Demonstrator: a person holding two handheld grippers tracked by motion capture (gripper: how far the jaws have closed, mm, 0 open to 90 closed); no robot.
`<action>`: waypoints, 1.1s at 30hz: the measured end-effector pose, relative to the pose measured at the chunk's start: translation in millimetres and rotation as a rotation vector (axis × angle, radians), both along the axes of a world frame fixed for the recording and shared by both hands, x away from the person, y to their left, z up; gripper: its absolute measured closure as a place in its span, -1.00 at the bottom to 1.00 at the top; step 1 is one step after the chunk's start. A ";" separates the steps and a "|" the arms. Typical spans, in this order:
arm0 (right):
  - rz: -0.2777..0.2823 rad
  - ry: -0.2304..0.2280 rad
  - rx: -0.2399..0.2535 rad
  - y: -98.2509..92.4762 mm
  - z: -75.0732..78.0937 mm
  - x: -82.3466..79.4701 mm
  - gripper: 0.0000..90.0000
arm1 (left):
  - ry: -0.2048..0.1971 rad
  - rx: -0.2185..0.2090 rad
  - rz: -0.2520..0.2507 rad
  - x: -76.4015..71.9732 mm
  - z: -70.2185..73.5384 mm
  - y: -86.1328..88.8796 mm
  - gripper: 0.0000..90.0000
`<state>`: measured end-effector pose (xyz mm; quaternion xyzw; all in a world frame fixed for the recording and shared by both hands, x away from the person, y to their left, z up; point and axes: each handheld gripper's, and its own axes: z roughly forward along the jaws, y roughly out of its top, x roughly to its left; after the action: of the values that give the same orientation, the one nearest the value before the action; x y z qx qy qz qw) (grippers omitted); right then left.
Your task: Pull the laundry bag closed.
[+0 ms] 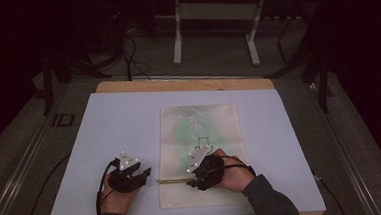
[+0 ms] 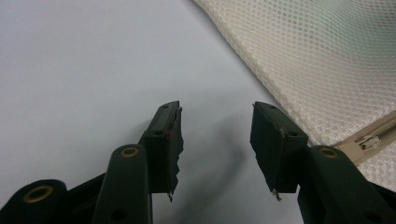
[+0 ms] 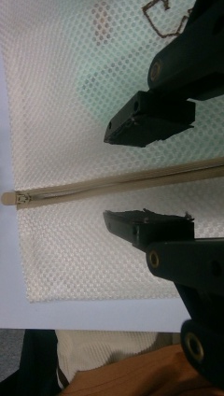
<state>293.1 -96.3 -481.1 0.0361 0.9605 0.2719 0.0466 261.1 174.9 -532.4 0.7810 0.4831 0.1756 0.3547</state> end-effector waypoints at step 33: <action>0.056 0.012 0.045 38.8 -5.1 5.4 0.59 | -0.009 -0.006 0.011 -0.3 1.6 2.7 0.16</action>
<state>298.5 -57.5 -486.3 0.0119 0.9551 0.2942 0.0326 260.8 177.6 -530.8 0.7765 0.4862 0.1794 0.3583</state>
